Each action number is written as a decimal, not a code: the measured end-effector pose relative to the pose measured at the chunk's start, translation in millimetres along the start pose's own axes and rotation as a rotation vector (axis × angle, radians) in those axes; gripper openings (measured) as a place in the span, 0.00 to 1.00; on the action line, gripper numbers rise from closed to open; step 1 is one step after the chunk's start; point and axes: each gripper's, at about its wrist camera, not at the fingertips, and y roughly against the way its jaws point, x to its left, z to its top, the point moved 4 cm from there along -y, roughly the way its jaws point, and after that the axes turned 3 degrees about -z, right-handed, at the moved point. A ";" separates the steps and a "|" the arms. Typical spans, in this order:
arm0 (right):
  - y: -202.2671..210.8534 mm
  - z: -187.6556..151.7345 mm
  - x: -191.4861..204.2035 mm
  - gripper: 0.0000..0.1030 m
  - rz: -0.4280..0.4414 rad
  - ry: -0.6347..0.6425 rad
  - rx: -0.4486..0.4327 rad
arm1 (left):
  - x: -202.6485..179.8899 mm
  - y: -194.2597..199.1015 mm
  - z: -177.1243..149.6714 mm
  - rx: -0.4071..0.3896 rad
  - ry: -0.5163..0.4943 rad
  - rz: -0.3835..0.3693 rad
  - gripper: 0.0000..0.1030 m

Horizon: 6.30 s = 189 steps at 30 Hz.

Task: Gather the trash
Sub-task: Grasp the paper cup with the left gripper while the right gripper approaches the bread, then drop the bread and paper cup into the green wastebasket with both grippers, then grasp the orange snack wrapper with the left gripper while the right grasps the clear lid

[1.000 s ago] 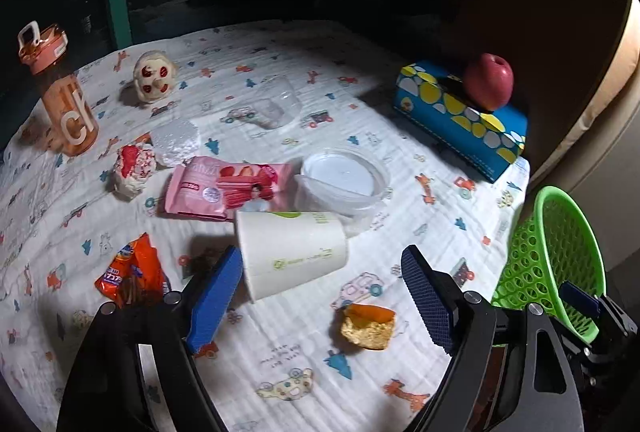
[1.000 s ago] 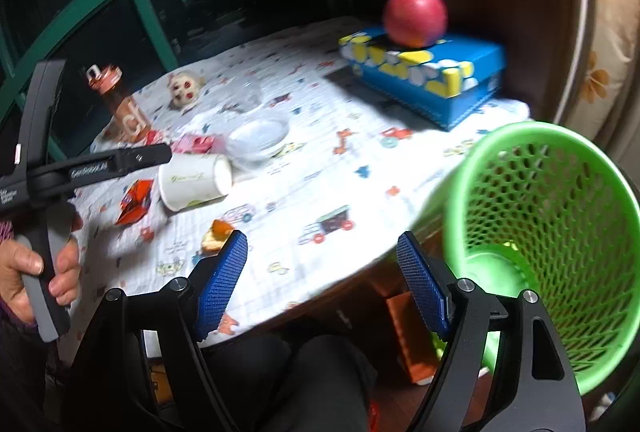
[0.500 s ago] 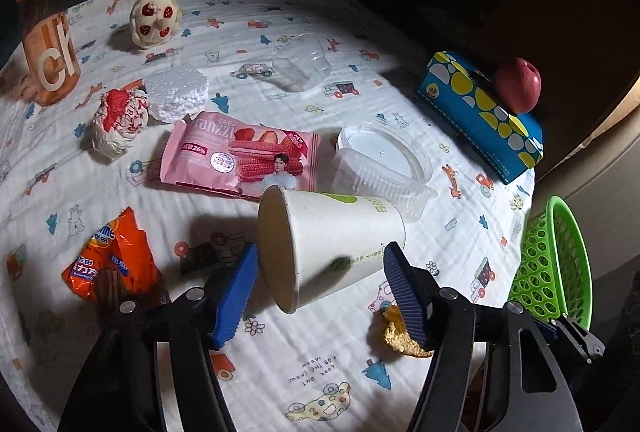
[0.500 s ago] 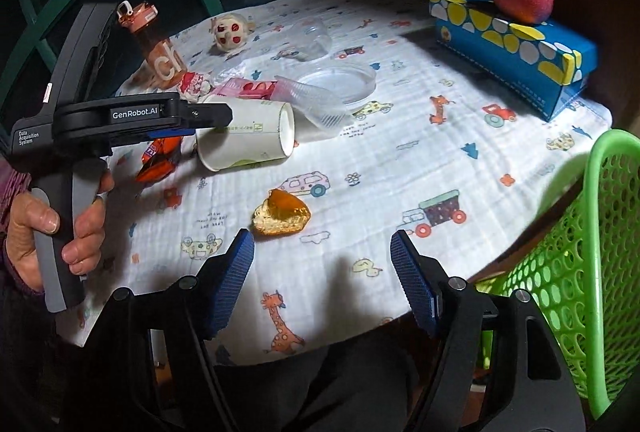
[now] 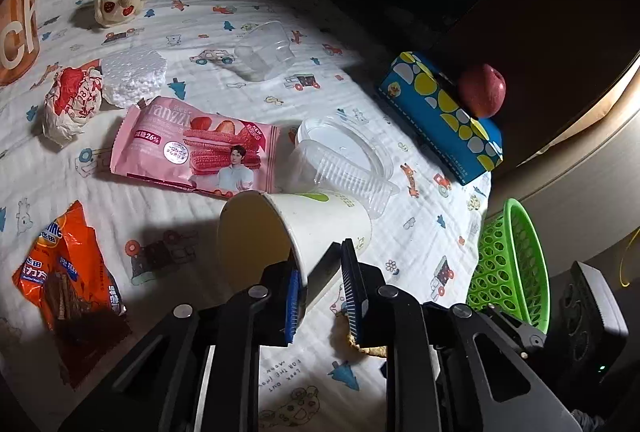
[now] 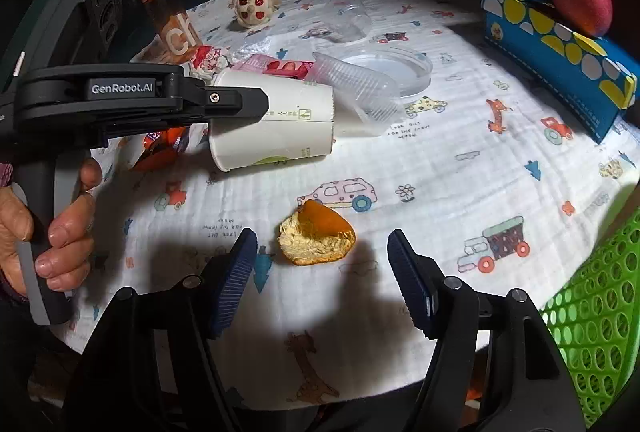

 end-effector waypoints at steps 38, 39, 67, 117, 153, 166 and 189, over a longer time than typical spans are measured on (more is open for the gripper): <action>115.8 -2.3 -73.3 0.34 -0.121 -0.144 -0.239 | -128.0 39.2 24.1 -0.063 -0.236 -0.072 0.03; 125.0 -5.0 -83.8 0.34 -0.144 -0.160 -0.250 | -135.8 37.0 23.8 -0.059 -0.250 -0.079 0.03; 206.0 -127.5 -266.6 0.50 -0.382 -0.519 -0.233 | -348.6 -98.1 -39.3 0.215 -0.569 -0.207 0.03; 202.1 -72.4 -185.6 0.65 -0.263 -0.364 -0.309 | -227.3 -20.4 -18.4 -0.029 -0.406 0.085 0.84; 65.5 25.7 -39.2 0.67 -0.044 -0.086 -0.160 | 103.5 64.9 -19.0 -0.027 0.210 0.521 0.93; 18.3 51.5 -31.7 0.67 -0.002 -0.077 -0.098 | 130.7 44.6 -14.0 0.010 0.273 0.528 0.81; -74.8 98.7 -22.1 0.88 -0.132 -0.428 0.020 | 140.2 54.5 -16.1 -0.024 0.185 0.529 0.46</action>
